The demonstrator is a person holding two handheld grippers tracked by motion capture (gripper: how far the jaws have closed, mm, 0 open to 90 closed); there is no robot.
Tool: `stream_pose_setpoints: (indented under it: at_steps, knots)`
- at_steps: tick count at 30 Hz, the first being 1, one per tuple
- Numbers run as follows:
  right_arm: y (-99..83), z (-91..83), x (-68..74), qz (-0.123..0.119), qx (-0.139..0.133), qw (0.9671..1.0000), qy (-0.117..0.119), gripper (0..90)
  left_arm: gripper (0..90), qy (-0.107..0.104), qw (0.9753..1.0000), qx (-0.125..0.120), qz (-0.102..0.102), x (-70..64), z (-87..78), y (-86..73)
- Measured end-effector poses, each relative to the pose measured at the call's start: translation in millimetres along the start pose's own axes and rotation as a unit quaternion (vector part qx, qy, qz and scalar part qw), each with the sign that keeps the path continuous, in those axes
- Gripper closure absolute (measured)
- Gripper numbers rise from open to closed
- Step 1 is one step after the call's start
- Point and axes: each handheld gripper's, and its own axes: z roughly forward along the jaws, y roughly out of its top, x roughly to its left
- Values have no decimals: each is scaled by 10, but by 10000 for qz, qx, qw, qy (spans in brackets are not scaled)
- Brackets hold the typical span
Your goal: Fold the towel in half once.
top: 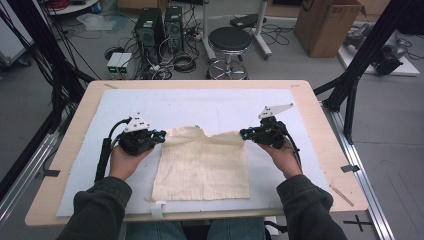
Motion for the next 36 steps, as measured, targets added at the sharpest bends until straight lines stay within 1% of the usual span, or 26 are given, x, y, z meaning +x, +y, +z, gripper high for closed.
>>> stream_pose_setpoints:
  at_steps: [3, 5, 8, 10, 11, 12, 16, 18, 22, 24, 28, 30, 36]
  knots:
    - [-63, -27, 22, -15, 9, 10000, 1, 861, 872, -47, 10000, 31, 37, -32, -33, 12]
    - [-92, -53, 40, -14, -5, 10000, 10, 861, 872, -79, 9999, -2, 85, -60, -58, 21]
    - [-124, -80, 58, -25, -24, 10000, -12, 861, 872, -51, 9999, 30, 151, -87, -88, 3]
    - [-151, -92, 74, -49, -31, 10000, 5, 861, 873, -48, 9999, 53, 116, -92, -104, -47]
    - [-165, -94, 92, -16, -30, 10000, 8, 861, 872, -44, 9999, 101, 133, -90, -108, -76]
    - [-178, -94, 99, -58, -20, 10000, 25, 861, 872, -45, 9998, 140, 101, -93, -113, -109]
    - [-228, -87, 143, -89, -6, 9999, 73, 861, 873, -91, 9999, 111, 37, -111, -149, -200]
    - [-250, -85, 173, -53, 1, 9999, 100, 861, 873, -93, 9999, 131, 63, -123, -165, -233]
    - [-300, -72, 237, -136, 17, 9998, 124, 861, 873, -114, 9999, 112, 55, -154, -210, -298]
    - [-331, -72, 275, -103, 24, 9998, 171, 861, 873, -137, 9998, 88, 63, -177, -237, -337]
    - [-385, -93, 345, -139, 27, 9997, 207, 861, 873, -190, 9997, 101, 145, -242, -289, -413]
    - [-411, -111, 386, -199, 19, 9996, 215, 861, 873, -191, 9995, 93, 222, -280, -320, -441]
    - [-480, -170, 493, -245, 56, 9994, 256, 861, 872, -293, 9992, 59, 271, -355, -398, -515]
